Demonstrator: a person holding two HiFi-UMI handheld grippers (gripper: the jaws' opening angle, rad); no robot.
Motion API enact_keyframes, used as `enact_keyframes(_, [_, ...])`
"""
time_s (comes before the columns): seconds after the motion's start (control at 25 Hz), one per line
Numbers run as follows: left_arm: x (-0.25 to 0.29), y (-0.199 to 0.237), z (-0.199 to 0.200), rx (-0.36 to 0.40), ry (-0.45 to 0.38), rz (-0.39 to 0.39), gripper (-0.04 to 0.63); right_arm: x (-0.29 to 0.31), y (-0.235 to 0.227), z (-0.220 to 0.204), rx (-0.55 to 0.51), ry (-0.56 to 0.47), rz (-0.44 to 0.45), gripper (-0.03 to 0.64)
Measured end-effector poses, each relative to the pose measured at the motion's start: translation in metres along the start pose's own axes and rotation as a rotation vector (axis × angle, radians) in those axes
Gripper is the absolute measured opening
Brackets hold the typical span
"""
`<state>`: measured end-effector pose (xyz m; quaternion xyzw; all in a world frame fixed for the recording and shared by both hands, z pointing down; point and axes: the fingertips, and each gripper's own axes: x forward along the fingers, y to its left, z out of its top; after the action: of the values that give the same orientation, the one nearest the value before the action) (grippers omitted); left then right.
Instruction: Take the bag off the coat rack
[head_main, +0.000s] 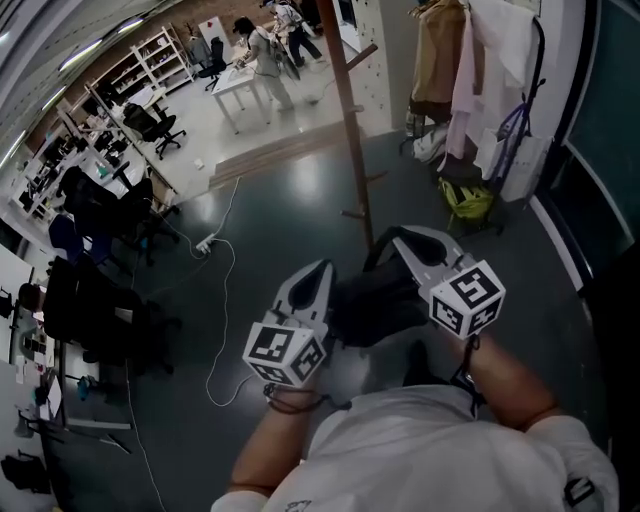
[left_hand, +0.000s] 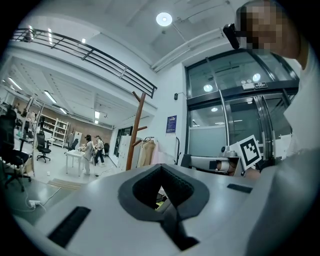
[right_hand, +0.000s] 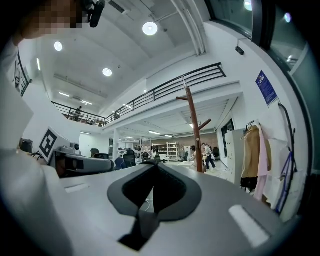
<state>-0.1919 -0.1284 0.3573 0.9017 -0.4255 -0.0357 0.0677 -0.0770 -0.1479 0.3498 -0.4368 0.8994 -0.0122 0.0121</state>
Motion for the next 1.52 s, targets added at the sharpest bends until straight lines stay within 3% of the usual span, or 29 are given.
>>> enact_keyframes(0.4, [-0.016,-0.035,-0.001,-0.002,-0.026,-0.001,0.000,-0.041,0.018,0.002,-0.002,-0.014,-0.010,0.021])
enact_keyframes(1.08, [-0.045,-0.155,-0.051,-0.017,-0.032,0.112,0.000,-0.170,0.033,-0.028,0.027,0.016,0.044,0.023])
enact_keyframes(1.52, [-0.069,-0.216,-0.077,-0.018,-0.028,0.128,0.000,-0.240,0.051,-0.050,0.054,0.022,0.039,0.021])
